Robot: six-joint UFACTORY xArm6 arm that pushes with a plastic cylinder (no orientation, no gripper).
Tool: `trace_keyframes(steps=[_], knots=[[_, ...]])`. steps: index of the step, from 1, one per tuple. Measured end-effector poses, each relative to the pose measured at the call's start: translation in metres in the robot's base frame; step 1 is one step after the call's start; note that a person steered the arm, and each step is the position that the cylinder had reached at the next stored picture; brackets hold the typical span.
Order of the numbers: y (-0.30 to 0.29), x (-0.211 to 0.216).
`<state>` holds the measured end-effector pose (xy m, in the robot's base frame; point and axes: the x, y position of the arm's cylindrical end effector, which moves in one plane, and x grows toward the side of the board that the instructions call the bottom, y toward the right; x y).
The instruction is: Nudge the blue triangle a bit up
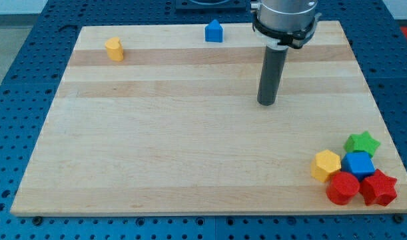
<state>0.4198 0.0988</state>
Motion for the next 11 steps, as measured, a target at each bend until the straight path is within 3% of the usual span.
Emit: trace_keyframes(steps=[1, 3, 5, 9, 11], knots=[[0.0, 0.0], [-0.003, -0.044], [-0.043, -0.055], [-0.066, -0.143], [-0.03, -0.207]])
